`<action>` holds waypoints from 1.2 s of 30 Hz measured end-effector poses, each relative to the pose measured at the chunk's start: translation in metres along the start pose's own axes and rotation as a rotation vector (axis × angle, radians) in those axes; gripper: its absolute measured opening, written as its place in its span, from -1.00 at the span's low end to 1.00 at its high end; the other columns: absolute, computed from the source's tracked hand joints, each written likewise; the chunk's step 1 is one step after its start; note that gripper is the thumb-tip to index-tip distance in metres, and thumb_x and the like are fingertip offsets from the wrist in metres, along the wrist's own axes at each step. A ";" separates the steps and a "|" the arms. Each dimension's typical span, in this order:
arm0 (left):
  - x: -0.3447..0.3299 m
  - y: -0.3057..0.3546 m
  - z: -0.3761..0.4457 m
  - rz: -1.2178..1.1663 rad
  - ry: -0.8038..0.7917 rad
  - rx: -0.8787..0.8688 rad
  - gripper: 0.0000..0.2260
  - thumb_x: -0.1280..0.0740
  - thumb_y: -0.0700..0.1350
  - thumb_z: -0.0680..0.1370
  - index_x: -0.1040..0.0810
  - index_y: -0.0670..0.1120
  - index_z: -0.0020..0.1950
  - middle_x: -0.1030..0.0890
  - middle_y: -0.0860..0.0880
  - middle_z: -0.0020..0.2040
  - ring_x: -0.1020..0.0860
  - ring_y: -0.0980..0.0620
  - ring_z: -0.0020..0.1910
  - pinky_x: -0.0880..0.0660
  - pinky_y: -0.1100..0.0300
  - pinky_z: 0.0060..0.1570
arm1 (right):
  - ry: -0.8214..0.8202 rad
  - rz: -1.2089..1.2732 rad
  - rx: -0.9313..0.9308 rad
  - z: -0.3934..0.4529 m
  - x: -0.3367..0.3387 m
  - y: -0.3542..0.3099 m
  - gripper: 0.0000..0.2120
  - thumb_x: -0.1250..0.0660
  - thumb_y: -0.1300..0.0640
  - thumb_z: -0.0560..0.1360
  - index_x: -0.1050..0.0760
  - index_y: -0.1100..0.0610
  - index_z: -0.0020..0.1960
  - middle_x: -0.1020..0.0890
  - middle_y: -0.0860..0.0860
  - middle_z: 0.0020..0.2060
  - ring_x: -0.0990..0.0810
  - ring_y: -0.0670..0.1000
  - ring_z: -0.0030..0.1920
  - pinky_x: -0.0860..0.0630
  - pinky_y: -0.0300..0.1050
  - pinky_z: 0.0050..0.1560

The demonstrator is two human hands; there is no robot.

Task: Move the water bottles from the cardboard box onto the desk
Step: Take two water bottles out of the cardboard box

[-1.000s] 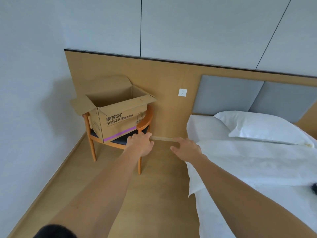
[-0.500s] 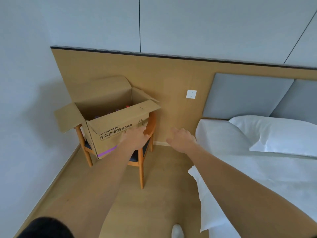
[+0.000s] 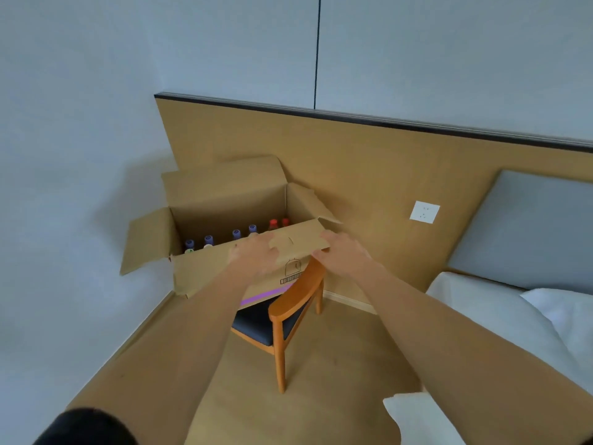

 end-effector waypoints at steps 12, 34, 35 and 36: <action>0.002 -0.068 0.124 -0.033 0.023 0.202 -0.57 -0.14 0.07 0.65 -0.32 0.07 0.52 -0.48 -0.12 0.38 -0.46 -0.23 0.32 -0.36 -0.10 0.24 | -0.113 -0.021 0.150 0.153 -0.013 -0.037 -0.46 -0.19 -0.13 0.64 -0.21 -0.04 0.57 -0.45 0.11 0.40 -0.47 0.18 0.34 -0.47 0.12 0.31; -0.065 -0.150 0.342 -0.080 -0.188 0.323 -0.55 -0.16 0.10 0.67 -0.27 0.06 0.56 -0.43 -0.13 0.44 -0.45 -0.24 0.36 -0.36 -0.13 0.31 | -0.415 -0.158 0.074 0.408 -0.096 -0.042 -0.43 -0.26 -0.02 0.64 -0.20 0.09 0.59 -0.42 0.13 0.46 -0.40 0.19 0.43 -0.42 -0.01 0.37; -0.069 -0.148 0.344 -0.087 -0.194 0.332 -0.55 -0.16 0.09 0.67 -0.27 0.05 0.56 -0.44 -0.13 0.43 -0.45 -0.23 0.35 -0.37 -0.13 0.31 | -0.440 -0.162 0.062 0.417 -0.103 -0.042 -0.43 -0.27 -0.01 0.64 -0.20 0.10 0.58 -0.43 0.14 0.45 -0.41 0.19 0.42 -0.42 0.01 0.37; -0.073 -0.146 0.347 -0.093 -0.205 0.339 -0.56 -0.17 0.08 0.67 -0.28 0.05 0.55 -0.45 -0.13 0.42 -0.46 -0.23 0.35 -0.37 -0.13 0.31 | -0.462 -0.164 0.052 0.424 -0.109 -0.042 -0.43 -0.27 0.00 0.64 -0.21 0.11 0.58 -0.44 0.14 0.43 -0.42 0.20 0.41 -0.43 0.02 0.36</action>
Point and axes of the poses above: each hand's wrist, its own z-axis towards the middle knuckle, its own x-axis out of the back of the hand, y = z × x, the point moved 7 cm from there along z, towards the middle knuckle
